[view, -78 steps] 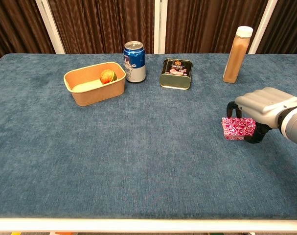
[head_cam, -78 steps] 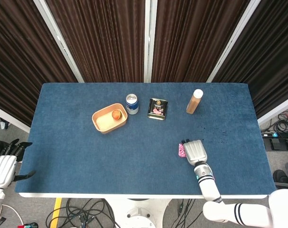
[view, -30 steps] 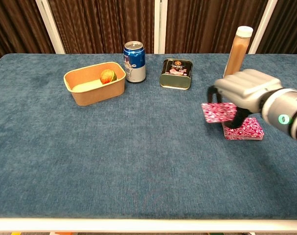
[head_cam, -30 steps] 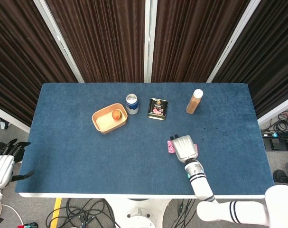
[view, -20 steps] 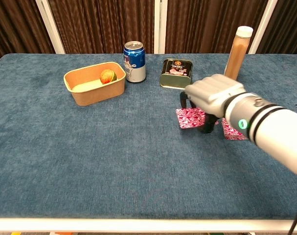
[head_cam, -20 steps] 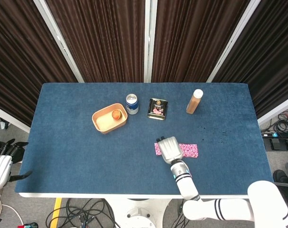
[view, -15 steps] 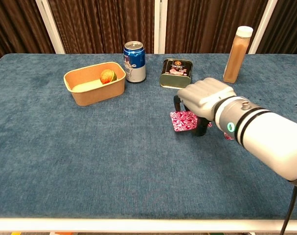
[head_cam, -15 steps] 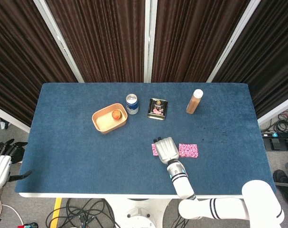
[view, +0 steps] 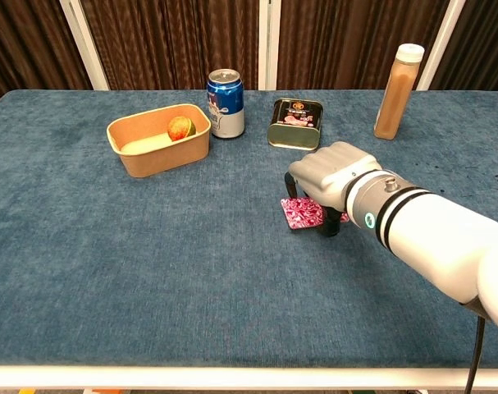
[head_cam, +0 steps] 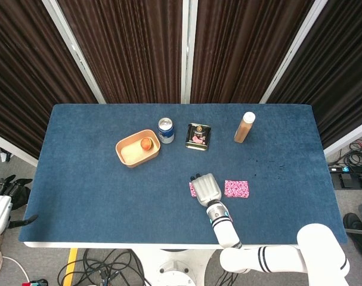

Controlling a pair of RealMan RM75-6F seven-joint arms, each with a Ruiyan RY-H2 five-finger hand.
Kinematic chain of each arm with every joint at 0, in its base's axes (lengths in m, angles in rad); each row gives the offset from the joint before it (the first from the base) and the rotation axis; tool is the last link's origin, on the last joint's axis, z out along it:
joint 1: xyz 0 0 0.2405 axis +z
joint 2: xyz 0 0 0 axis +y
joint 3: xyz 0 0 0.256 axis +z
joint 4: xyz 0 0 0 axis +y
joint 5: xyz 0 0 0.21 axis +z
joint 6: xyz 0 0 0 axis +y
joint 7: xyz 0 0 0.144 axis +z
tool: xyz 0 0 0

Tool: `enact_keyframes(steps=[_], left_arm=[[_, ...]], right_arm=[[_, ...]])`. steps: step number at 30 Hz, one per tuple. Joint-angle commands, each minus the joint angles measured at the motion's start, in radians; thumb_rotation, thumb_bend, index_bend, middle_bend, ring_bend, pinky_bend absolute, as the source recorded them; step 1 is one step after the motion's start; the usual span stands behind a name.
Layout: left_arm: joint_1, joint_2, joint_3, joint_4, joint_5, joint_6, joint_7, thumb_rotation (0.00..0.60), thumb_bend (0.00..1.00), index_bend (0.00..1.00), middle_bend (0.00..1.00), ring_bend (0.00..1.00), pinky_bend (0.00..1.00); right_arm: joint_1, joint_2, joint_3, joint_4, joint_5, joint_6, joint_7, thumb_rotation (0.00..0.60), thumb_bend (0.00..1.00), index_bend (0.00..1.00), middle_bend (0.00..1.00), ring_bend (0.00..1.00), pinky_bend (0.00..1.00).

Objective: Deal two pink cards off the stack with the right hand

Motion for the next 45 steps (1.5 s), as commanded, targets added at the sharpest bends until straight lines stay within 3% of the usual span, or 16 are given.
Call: enact_keyframes(steps=[1,8,13,22,30,45], left_arm=[[0.0,0.0,0.001,0.003,0.003,0.002,-0.001,0.6,0.01,0.19,0.17,0.05,0.19],[0.0,0.001,0.001,-0.002,0.003,0.001,0.003,0.6,0.01,0.19,0.17,0.05,0.19],[-0.001,0.001,0.002,-0.004,0.006,0.0,0.004,0.6,0.01,0.19,0.17,0.05,0.19],[-0.004,-0.001,0.014,-0.001,0.03,-0.002,0.005,0.6,0.01,0.19,0.17,0.05,0.19],[-0.008,-0.005,0.021,-0.004,0.032,-0.016,0.026,0.6,0.01,0.19,0.17,0.05,0.19],[-0.01,-0.015,0.024,0.004,0.024,-0.026,0.03,0.6,0.01,0.19,0.17,0.05,0.19]], right_arm=[[0.004,0.007,-0.005,-0.006,0.007,-0.002,-0.003,0.6,0.2,0.22,0.25,0.86,0.96],[0.002,0.054,-0.001,-0.066,-0.001,0.019,0.019,0.6,0.19,0.19,0.23,0.86,0.96],[-0.018,0.143,-0.007,-0.147,-0.019,0.06,0.036,0.6,0.19,0.2,0.25,0.86,0.96],[-0.091,0.275,-0.109,-0.166,-0.043,0.02,0.124,0.6,0.13,0.21,0.24,0.86,0.96],[-0.142,0.286,-0.145,-0.118,-0.112,-0.008,0.24,0.6,0.12,0.2,0.23,0.86,0.95],[-0.156,0.266,-0.147,-0.069,-0.114,-0.031,0.259,0.6,0.13,0.21,0.25,0.86,0.96]])
